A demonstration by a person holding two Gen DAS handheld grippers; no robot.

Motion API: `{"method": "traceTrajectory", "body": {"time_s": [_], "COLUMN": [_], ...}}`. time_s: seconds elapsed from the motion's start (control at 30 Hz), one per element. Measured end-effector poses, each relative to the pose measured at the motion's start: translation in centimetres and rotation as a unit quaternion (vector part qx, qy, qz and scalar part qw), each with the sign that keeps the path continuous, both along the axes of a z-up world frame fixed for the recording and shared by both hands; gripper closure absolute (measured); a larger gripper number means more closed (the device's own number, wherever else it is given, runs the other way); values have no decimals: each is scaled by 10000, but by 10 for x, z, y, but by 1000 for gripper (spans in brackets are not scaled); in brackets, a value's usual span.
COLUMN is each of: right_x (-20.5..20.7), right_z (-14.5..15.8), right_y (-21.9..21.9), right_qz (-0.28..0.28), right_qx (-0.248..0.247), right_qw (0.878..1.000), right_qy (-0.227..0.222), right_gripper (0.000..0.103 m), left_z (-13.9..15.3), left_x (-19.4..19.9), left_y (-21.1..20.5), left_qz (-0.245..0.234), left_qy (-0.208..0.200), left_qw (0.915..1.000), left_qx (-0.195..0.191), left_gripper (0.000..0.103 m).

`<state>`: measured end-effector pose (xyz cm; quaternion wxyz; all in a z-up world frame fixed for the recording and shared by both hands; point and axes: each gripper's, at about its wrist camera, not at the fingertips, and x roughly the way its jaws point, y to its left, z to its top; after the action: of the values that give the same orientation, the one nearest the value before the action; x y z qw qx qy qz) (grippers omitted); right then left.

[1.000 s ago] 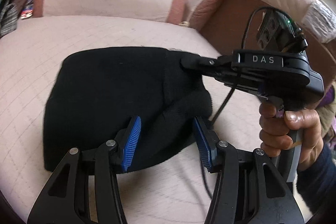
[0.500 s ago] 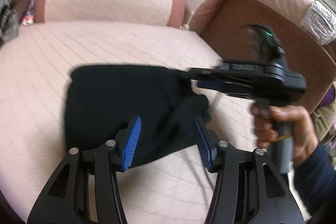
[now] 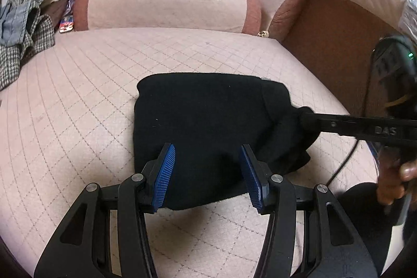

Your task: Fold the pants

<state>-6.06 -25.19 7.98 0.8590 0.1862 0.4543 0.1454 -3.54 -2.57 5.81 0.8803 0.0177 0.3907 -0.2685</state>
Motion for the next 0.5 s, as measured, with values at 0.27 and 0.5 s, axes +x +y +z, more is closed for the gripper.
{"method": "traceTrajectory", "body": {"time_s": [0.27, 0.5], "right_x": [-9, -12], "right_z": [-15, -25], "right_y": [16, -7], "right_qz": [133, -263], "right_qx": [-689, 189], "right_qw": [9961, 9968], "right_qy": [536, 729], "right_gripper": [96, 91], "left_z": [-11, -5], "left_x": [-2, -6], "left_y": [-8, -5], "left_qz": [55, 21], "left_qy": [-63, -28], "left_qw": [10000, 9997], "left_qx": [18, -224], "left_gripper": [52, 52]}}
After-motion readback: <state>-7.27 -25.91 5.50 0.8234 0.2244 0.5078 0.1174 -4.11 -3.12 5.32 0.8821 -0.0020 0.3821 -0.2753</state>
